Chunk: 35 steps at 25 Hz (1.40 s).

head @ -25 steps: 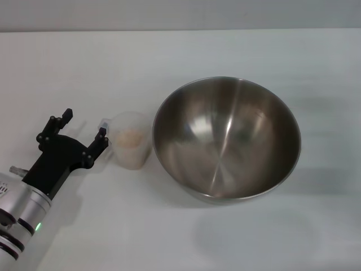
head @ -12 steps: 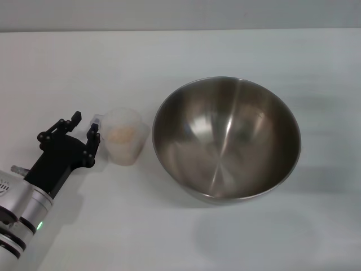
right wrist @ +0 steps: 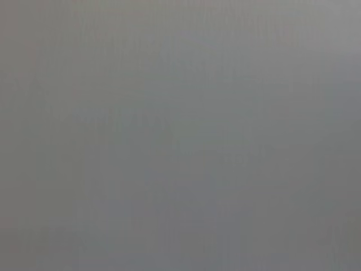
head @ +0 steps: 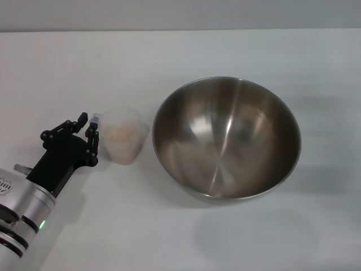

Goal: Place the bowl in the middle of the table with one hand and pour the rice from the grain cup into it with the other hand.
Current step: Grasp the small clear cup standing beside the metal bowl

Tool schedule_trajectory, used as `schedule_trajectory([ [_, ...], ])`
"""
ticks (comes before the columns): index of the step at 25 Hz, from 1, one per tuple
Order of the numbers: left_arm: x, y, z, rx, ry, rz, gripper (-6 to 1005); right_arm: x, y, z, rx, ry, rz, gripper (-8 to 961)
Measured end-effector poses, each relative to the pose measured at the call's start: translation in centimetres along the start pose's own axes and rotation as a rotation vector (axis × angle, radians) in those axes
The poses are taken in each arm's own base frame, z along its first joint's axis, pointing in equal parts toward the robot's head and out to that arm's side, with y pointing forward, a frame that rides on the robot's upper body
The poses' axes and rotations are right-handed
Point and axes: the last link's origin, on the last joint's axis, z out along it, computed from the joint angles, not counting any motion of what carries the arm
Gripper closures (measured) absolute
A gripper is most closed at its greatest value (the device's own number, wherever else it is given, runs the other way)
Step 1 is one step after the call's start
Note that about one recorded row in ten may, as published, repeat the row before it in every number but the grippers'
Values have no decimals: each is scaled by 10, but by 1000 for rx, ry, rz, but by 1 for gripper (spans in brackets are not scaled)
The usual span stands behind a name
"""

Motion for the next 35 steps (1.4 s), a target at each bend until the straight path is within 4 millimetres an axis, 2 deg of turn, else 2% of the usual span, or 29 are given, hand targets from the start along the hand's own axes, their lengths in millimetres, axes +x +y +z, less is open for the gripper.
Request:
schedule_trajectory([
  [2,0,1,0,-2,1,-2,778,0,0,0,0,0,0,220],
  [7,1,3,1,-4,4,-11,922,0,0,0,0,0,1,220],
  [22,3,3,3,-4,14,-24,959,0,0,-1,0,3,0,220],
  [27,12,1,7,12,61,-16,975,0,0,0,0,0,2,220],
  [31,41,-6,15,73,228,222,975,-1,1,1,-2,-5,-3,220],
  [33,45,-6,17,75,248,259,975,-1,1,2,-2,-6,-3,220],
  [35,57,-4,23,82,309,393,975,-1,2,3,-4,-8,-3,220],
])
